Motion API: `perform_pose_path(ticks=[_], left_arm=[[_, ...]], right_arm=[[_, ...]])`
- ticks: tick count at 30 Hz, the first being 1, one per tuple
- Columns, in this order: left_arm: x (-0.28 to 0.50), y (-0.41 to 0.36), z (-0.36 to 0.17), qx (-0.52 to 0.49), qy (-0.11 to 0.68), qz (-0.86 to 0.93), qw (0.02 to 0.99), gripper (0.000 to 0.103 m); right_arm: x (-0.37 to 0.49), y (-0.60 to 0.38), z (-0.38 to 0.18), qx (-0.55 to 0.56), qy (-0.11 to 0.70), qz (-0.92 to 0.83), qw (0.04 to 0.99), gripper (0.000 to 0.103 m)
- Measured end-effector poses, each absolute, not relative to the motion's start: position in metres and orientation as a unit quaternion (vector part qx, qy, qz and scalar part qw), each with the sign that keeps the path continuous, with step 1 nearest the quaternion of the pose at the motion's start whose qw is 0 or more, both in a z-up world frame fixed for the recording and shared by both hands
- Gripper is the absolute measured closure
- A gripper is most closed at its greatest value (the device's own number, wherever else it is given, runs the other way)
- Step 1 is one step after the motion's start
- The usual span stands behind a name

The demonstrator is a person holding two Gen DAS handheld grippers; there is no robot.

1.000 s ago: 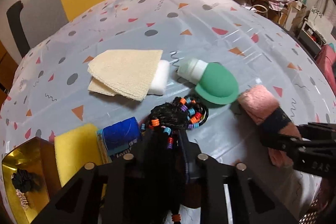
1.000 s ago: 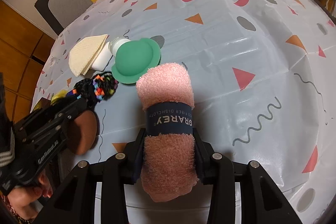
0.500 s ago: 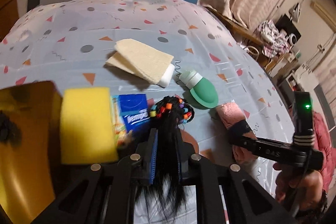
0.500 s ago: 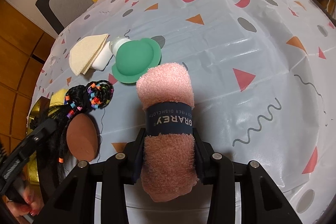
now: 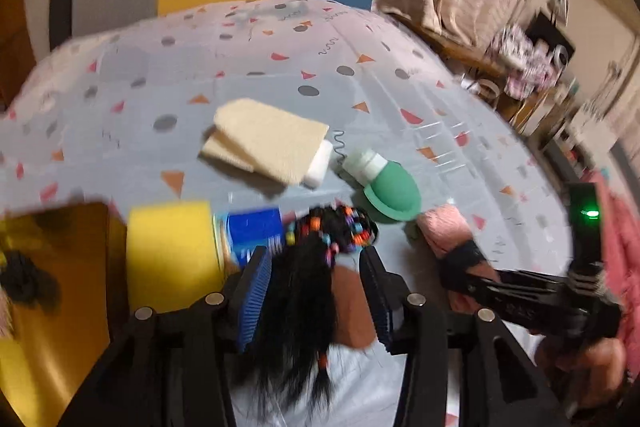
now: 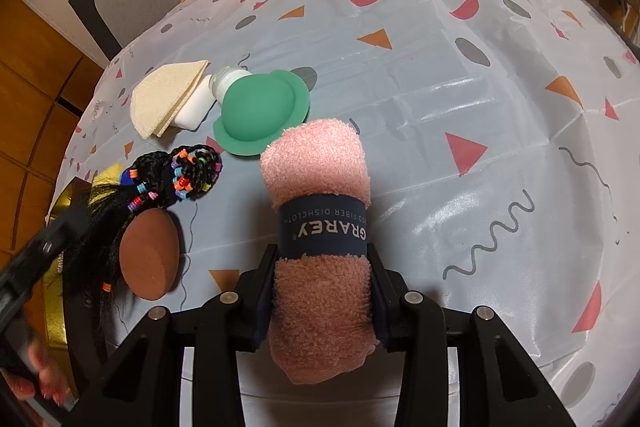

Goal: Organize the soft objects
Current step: 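Grasp the black beaded wig with the left tool while the right tool holds the towel, then lift the wig with the left tool and swing it toward the gold tray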

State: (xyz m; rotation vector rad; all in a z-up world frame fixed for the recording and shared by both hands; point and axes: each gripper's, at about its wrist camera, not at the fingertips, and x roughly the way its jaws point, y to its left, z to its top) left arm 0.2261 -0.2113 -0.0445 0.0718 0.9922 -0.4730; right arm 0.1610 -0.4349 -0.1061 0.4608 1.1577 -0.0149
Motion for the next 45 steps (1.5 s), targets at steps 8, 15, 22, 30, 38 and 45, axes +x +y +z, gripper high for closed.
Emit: perform_pose_path(ticks=[8,15,22,30,38,45], left_arm=[[0.257,-0.259,-0.083,0.135,0.512,-0.200,0.825,0.052],[0.248,-0.273,-0.092,0.187,0.485,-0.215,0.827,0.054],[0.246,-0.248,-0.087,0.116,0.496,-0.224,0.831,0.070],[0.222,-0.214,-0.061,0.034,0.476,-0.245,0.844,0.091],[0.216,-0.231,-0.045,0.087,0.441,-0.254,0.856,0.059],[0.255,-0.268,-0.071,0.187,0.480,-0.204,0.833,0.046]], right_arm=[[0.161,-0.437,-0.106,0.221,0.543,-0.006,0.810,0.061],[0.160,-0.439,-0.107,0.234,0.543,-0.003,0.807,0.061],[0.160,-0.440,-0.107,0.232,0.542,-0.003,0.807,0.061],[0.160,-0.439,-0.107,0.228,0.542,-0.003,0.809,0.061],[0.160,-0.435,-0.107,0.212,0.542,-0.006,0.813,0.061],[0.161,-0.437,-0.107,0.219,0.543,-0.005,0.811,0.061]])
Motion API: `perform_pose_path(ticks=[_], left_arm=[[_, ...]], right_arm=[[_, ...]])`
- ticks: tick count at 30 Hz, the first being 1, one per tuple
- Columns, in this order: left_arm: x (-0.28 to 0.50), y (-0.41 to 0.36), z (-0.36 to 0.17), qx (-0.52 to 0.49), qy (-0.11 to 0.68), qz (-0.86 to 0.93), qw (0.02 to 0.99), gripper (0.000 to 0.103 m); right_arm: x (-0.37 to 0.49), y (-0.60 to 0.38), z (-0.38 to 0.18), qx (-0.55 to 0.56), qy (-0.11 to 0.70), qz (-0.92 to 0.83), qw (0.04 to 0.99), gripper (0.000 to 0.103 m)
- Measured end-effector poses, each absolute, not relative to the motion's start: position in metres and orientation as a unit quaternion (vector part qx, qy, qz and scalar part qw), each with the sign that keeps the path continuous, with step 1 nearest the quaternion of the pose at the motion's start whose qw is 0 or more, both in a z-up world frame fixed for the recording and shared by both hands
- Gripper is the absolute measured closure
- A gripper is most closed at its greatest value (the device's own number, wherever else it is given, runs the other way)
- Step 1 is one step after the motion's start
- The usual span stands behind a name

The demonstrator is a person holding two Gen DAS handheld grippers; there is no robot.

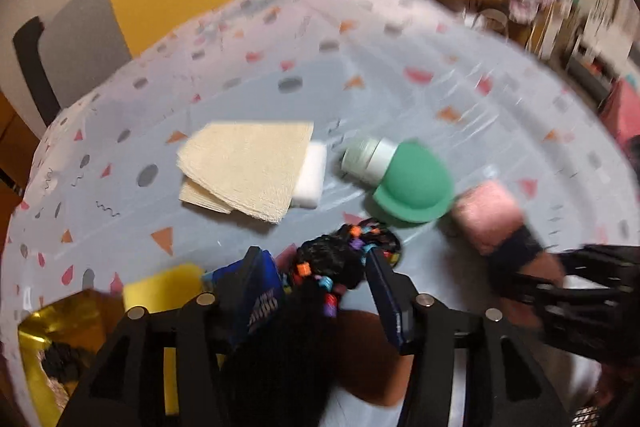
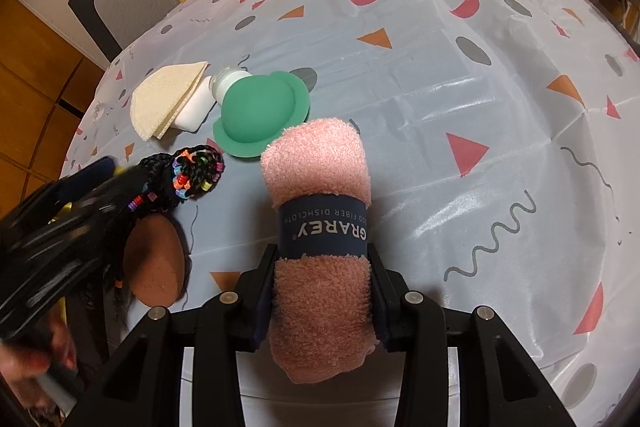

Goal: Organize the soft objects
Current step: 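Lift the wig with the left tool and swing it toward the gold tray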

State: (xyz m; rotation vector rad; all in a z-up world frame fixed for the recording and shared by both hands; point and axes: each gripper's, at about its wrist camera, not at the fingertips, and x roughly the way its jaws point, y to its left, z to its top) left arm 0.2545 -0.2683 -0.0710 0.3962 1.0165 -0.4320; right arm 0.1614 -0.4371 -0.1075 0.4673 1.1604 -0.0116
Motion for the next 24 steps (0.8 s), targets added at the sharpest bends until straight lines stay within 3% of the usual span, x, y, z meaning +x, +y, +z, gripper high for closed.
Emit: perform_pose_path(ticks=[4,12,14,16,21,24], left_arm=[[0.261,-0.273,-0.088,0.197,0.488,-0.220,0.821,0.034],[0.251,-0.277,-0.091,0.194,0.487,-0.254,0.813,0.033],[0.251,-0.278,-0.096,0.174,0.505,-0.263,0.803,0.037],[0.255,-0.272,-0.100,0.148,0.517,-0.250,0.805,0.056],[0.252,-0.252,-0.092,0.101,0.506,-0.252,0.819,0.070],[0.243,-0.240,-0.080,0.075,0.488,-0.254,0.832,0.070]], right_arm=[[0.161,-0.443,-0.108,0.233,0.543,-0.003,0.807,0.061],[0.161,-0.441,-0.107,0.226,0.544,-0.005,0.808,0.060],[0.161,-0.441,-0.107,0.224,0.544,-0.005,0.809,0.061],[0.162,-0.440,-0.107,0.222,0.544,-0.005,0.809,0.061],[0.163,-0.436,-0.107,0.212,0.544,-0.005,0.812,0.061],[0.163,-0.437,-0.108,0.217,0.544,-0.006,0.811,0.062]])
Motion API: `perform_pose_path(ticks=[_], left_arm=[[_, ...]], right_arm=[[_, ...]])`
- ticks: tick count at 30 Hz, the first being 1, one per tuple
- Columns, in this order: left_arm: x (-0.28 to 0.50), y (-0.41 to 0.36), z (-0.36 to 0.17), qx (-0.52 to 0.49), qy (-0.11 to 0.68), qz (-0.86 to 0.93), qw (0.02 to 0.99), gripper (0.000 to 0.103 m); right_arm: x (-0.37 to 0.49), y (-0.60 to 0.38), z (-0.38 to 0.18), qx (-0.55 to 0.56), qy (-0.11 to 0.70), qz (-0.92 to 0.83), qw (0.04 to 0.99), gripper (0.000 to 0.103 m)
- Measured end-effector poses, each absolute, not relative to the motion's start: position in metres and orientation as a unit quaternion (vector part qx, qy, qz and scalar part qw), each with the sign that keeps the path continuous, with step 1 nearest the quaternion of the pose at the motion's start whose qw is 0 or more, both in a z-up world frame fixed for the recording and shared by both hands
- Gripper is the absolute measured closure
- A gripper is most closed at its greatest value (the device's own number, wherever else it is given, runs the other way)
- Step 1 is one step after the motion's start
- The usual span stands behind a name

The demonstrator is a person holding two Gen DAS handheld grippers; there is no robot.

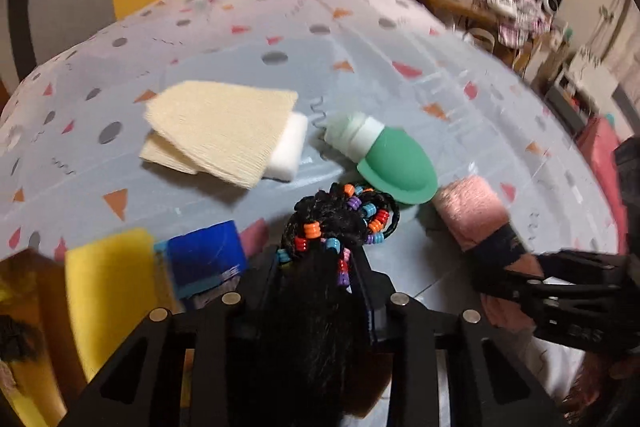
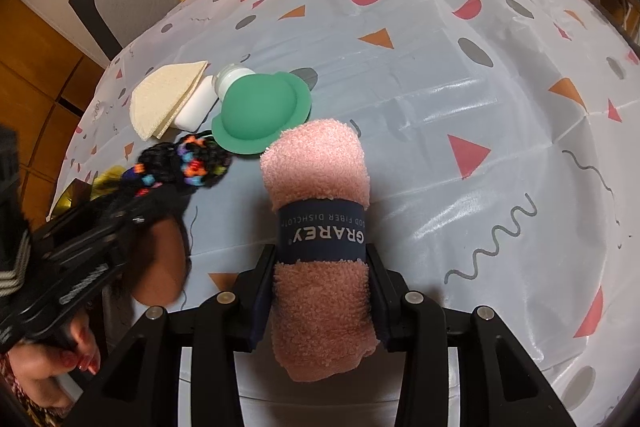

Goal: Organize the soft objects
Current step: 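Lift the wig with the left tool and swing it toward the gold tray, then lower the wig into the tray with the left tool while the right tool carries the towel over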

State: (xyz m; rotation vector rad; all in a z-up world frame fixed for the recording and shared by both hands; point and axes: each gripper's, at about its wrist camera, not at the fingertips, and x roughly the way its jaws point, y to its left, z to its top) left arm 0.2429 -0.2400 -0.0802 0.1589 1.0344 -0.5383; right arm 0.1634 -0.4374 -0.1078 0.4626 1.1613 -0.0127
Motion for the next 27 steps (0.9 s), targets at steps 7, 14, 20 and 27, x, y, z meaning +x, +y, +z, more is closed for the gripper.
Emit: perform_pose_path(ticks=[7,14,20,27], left_arm=[[0.220,-0.209,-0.057,0.012,0.466,-0.259,0.846,0.070],[0.182,-0.160,-0.029,-0.032,0.436,-0.261,0.861,0.070],[0.159,-0.088,-0.015,-0.084,0.422,-0.222,0.875,0.070],[0.150,-0.007,-0.013,-0.111,0.411,-0.150,0.892,0.070]], right_arm=[[0.163,-0.434,-0.108,0.205,0.543,-0.007,0.814,0.063],[0.164,-0.429,-0.108,0.190,0.543,-0.009,0.818,0.063],[0.165,-0.428,-0.108,0.187,0.541,-0.011,0.820,0.063],[0.164,-0.419,-0.108,0.157,0.539,-0.014,0.827,0.063]])
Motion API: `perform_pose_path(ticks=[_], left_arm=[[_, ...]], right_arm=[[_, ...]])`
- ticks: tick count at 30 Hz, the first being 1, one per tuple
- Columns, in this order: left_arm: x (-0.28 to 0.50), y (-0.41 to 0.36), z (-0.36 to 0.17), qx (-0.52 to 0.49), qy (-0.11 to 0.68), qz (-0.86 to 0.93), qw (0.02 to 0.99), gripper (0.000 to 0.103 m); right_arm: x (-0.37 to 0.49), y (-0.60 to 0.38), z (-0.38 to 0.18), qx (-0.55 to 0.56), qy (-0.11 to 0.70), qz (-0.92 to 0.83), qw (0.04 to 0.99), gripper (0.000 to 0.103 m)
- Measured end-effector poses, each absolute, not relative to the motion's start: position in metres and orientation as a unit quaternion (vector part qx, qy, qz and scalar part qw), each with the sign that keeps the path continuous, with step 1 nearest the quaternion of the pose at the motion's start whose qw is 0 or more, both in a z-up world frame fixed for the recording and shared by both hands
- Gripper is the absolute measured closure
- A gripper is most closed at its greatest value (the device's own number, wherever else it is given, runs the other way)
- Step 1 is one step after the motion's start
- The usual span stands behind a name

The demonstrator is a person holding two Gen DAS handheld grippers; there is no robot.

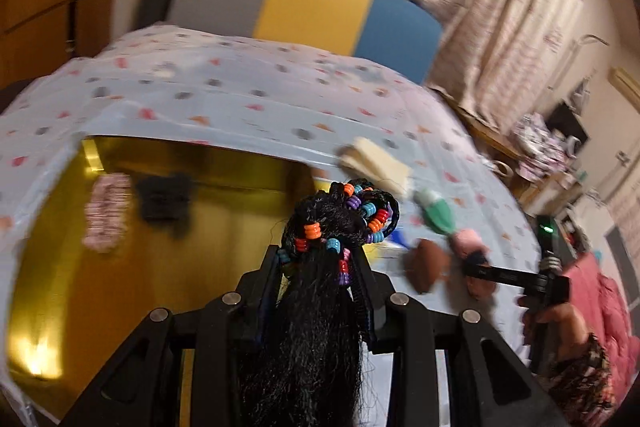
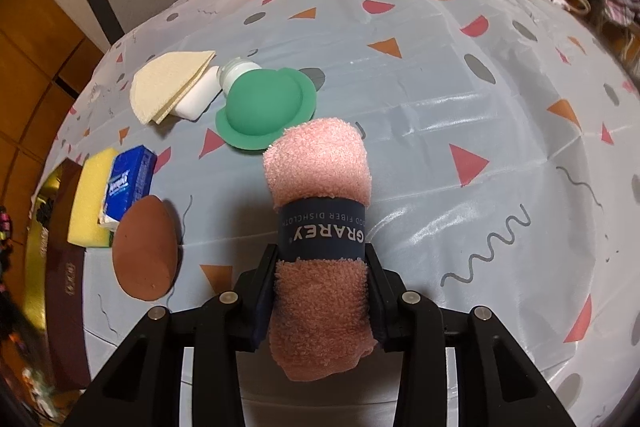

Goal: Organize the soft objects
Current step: 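Lower the wig into the tray with the left tool while the right tool carries the towel over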

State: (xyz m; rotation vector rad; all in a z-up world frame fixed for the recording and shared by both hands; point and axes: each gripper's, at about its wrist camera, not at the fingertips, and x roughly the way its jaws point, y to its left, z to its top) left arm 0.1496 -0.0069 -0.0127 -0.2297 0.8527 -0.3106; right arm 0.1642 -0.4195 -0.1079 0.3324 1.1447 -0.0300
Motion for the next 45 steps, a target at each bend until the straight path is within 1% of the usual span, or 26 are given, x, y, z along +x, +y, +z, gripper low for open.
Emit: perform_pose_path(ticks=[3,8,15,17,19,22,24,29,35,38,45], left_arm=[[0.154,0.026,-0.023,-0.123,0.423,-0.117,0.890,0.070],[0.159,0.067,-0.046,-0.121,0.451,-0.066,0.882,0.070],[0.162,0.114,-0.073,-0.128,0.468,-0.009,0.874,0.069],[0.164,0.123,-0.076,-0.120,0.469,0.015,0.875,0.067],[0.166,0.130,-0.078,-0.121,0.464,0.033,0.877,0.058],[0.166,0.133,-0.079,-0.117,0.460,0.042,0.879,0.046],[0.163,0.132,-0.077,-0.113,0.454,0.049,0.883,0.046],[0.143,0.123,-0.055,-0.120,0.395,0.045,0.910,0.046],[0.118,0.102,-0.031,-0.127,0.340,-0.005,0.932,0.046],[0.113,0.092,-0.029,-0.134,0.344,-0.029,0.929,0.046],[0.106,0.075,-0.042,-0.157,0.392,-0.082,0.903,0.046]], right_arm=[[0.165,-0.416,-0.108,0.140,0.538,-0.016,0.831,0.064],[0.165,-0.416,-0.106,0.144,0.526,-0.014,0.838,0.067],[0.157,-0.402,-0.094,0.157,0.478,0.012,0.864,0.068],[0.151,-0.396,-0.090,0.169,0.459,0.021,0.872,0.068],[0.142,-0.388,-0.085,0.175,0.434,0.032,0.883,0.068],[0.130,-0.368,-0.073,0.161,0.408,0.044,0.898,0.068],[0.124,-0.351,-0.061,0.140,0.394,0.048,0.907,0.068],[0.118,-0.316,-0.031,0.119,0.367,0.086,0.919,0.068],[0.126,-0.256,-0.014,0.107,0.368,0.154,0.911,0.068],[0.128,-0.225,-0.014,0.106,0.376,0.185,0.902,0.068],[0.148,-0.160,-0.020,0.077,0.403,0.225,0.884,0.068]])
